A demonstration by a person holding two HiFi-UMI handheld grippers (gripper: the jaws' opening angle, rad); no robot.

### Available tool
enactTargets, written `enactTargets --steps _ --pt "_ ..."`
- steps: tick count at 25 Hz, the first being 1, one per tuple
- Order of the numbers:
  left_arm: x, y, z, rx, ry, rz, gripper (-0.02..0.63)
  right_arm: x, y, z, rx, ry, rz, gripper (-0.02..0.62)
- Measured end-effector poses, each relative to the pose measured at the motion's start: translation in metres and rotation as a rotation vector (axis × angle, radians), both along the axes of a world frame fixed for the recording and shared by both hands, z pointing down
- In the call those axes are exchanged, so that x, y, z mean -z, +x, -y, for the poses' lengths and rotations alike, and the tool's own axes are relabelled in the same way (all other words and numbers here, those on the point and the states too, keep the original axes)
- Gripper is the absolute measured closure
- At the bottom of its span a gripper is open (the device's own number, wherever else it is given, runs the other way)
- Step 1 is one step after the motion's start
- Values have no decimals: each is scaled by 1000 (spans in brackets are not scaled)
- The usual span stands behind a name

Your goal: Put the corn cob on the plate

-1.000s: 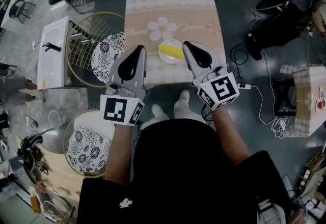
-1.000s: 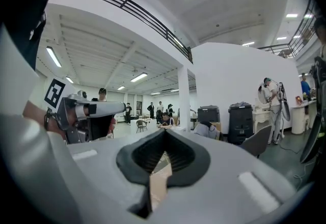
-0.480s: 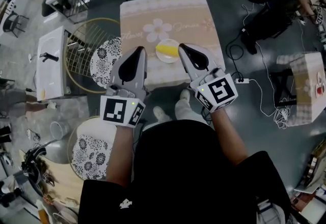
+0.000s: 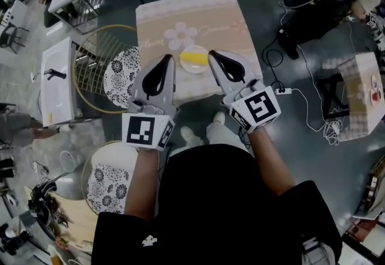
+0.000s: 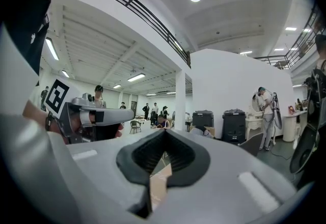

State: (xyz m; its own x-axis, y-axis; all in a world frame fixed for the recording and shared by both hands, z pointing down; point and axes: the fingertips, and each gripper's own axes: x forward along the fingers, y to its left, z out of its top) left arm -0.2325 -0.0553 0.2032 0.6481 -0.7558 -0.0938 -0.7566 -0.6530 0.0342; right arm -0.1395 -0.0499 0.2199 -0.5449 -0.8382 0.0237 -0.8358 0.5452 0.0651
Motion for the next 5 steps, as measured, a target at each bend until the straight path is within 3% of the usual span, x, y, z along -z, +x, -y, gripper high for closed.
enactTargets --steps 5 --pt "3 16 -4 -20 7 16 597 1 15 -4 -11 2 13 594"
